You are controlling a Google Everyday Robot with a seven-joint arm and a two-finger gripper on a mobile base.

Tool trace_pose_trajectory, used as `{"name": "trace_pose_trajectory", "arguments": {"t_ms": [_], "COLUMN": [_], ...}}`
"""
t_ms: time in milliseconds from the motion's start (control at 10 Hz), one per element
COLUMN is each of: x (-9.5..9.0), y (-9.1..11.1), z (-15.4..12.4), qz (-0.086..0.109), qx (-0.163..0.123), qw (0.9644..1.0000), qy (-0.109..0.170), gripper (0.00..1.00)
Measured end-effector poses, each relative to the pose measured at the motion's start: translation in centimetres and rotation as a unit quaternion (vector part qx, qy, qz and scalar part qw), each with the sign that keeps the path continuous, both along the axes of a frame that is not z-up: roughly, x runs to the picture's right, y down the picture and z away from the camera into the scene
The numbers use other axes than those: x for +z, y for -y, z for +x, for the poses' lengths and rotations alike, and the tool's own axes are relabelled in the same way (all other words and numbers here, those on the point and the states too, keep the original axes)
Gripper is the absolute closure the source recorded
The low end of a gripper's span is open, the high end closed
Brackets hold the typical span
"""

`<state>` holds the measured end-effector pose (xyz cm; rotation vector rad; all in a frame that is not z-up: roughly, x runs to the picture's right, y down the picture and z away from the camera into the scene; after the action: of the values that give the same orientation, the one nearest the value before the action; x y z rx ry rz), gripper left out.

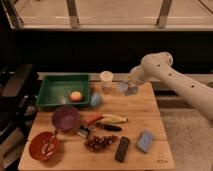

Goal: Wipe purple bowl with towel

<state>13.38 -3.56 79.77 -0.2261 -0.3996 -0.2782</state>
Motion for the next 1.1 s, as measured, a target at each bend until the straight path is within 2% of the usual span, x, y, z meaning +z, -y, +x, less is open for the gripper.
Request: {"name": "trace_pose_trajectory", "arguments": {"t_ms": [100, 300, 400, 900, 1100], "x": [-1.5, -4.3, -5.2, -5.3, -6.1], "y": [0.1, -0.3, -0.5, -0.5, -1.0], "z": [-2.3, -6.8, -7.9, -8.1, -10.1], "qz": [0.000, -0.003, -0.004, -0.001, 0.010], "qx": [-0.013, -0.042, -0.052, -0.057, -0.088], "qw": [0.9995, 0.9955, 0.9937, 0.9929, 0.9875], "qy": [0.030, 0.084, 0.100, 0.105, 0.131], "gripper": [1.00, 1.00, 1.00, 1.00, 1.00]}}
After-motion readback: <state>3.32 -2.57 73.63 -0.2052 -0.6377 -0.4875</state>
